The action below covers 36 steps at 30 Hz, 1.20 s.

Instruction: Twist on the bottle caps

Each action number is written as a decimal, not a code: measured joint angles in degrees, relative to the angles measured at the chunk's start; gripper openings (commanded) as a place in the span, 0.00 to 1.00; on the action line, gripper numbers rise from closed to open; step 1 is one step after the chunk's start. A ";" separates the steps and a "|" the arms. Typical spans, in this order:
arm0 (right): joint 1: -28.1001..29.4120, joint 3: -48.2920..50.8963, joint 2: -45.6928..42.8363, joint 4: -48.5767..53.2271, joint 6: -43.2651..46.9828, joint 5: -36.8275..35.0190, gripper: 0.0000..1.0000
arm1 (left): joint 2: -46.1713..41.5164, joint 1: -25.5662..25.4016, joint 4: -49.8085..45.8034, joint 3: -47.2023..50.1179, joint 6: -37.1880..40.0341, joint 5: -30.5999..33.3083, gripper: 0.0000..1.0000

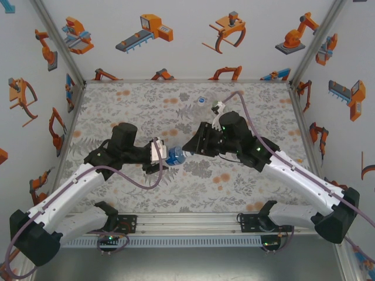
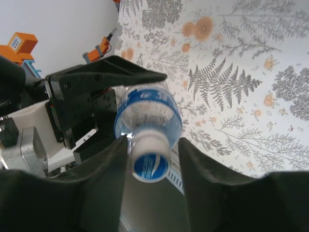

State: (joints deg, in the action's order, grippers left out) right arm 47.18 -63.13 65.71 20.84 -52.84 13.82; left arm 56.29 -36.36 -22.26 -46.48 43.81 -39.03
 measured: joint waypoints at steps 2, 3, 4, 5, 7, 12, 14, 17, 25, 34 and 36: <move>-0.24 -1.92 -0.31 1.33 5.05 0.00 0.56 | -0.07 -0.09 0.37 0.00 0.00 -1.07 0.00; -0.24 -2.60 -0.59 1.68 7.39 0.02 0.56 | -0.07 -0.09 0.48 0.00 0.00 -1.33 0.00; -0.28 -3.32 -1.14 2.05 10.62 0.07 0.56 | -0.07 -0.09 0.52 0.00 -0.02 -1.57 0.00; -0.28 -3.80 -1.88 2.25 13.94 0.31 0.56 | -0.07 -0.09 0.55 0.00 -0.02 -1.70 0.00; -0.28 -4.28 -3.45 2.45 20.74 1.05 0.56 | -0.07 -0.09 0.57 0.00 0.00 -2.03 0.00; -0.28 -4.28 -6.25 2.49 40.41 7.10 0.56 | -0.07 -0.09 0.59 0.00 0.00 -2.56 0.00; -0.28 -4.28 -6.45 2.64 49.44 10.75 0.54 | -0.07 -0.09 0.59 0.00 0.00 -2.64 0.00; -0.28 -4.28 -6.27 3.65 61.79 15.30 0.53 | -0.04 -0.09 0.59 0.00 0.00 -2.69 0.00; -0.26 -4.26 -5.75 4.44 81.07 23.08 0.47 | 0.20 -0.09 0.59 0.00 0.15 -3.04 0.00; -0.20 -2.29 -4.68 4.15 84.89 24.52 0.48 | 0.20 -0.09 0.59 0.00 0.46 -3.45 0.00; -0.15 -1.92 -4.44 4.00 85.13 24.52 0.48 | 0.20 -0.09 0.59 0.00 0.46 -3.48 0.00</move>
State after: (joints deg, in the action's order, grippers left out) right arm 47.03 -65.06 61.28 24.84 32.29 38.35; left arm 56.49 -36.45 -21.67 -46.48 44.27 -42.50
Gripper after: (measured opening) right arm 0.476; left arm 0.559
